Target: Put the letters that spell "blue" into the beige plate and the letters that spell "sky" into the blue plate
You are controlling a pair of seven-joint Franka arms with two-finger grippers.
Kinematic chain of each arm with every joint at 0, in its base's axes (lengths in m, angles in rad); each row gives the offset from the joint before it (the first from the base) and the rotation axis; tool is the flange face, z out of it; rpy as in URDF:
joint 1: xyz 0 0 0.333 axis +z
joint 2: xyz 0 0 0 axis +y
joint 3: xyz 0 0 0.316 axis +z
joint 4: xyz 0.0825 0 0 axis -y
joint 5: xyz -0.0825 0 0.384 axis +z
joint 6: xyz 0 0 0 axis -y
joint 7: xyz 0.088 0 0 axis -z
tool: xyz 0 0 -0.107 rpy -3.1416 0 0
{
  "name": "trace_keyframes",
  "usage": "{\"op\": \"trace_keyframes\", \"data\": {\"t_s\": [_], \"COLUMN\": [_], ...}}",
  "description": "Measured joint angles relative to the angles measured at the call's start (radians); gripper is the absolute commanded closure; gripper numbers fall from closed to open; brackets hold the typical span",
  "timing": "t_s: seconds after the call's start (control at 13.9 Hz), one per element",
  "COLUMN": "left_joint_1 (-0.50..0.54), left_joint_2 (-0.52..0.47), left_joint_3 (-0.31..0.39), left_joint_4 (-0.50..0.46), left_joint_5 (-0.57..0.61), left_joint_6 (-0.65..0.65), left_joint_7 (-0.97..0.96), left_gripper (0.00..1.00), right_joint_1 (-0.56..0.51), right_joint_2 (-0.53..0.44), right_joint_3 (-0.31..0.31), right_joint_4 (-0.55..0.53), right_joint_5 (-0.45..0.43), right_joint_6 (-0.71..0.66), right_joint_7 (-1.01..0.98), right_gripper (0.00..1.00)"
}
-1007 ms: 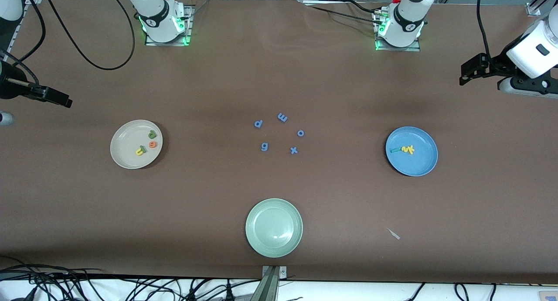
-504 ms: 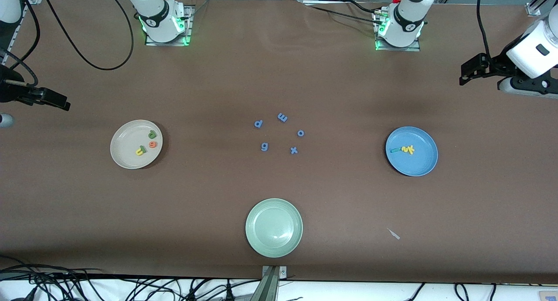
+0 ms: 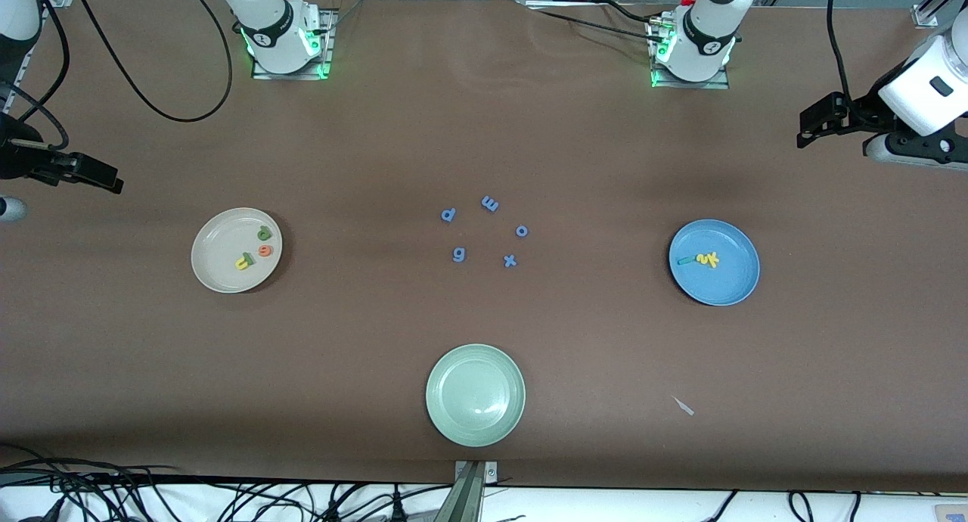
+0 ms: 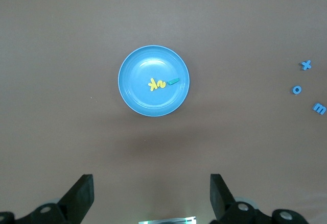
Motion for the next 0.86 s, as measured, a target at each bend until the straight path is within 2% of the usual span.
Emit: {"op": "trace_keyframes", "data": {"t_s": [0.86], "left_joint_1": [0.0], "left_joint_2": [0.0], "left_joint_3": [0.0], "left_joint_4": [0.0], "left_joint_5": [0.0], "left_joint_6": [0.0], "left_joint_7": [0.0], "left_gripper": [0.0], "right_joint_1": [0.0], "right_joint_2": [0.018], "right_joint_3": [0.0], "right_joint_4": [0.0], "right_joint_5": [0.0], "right_joint_6": [0.061], "right_joint_7": [-0.002], "right_gripper": [0.0]}}
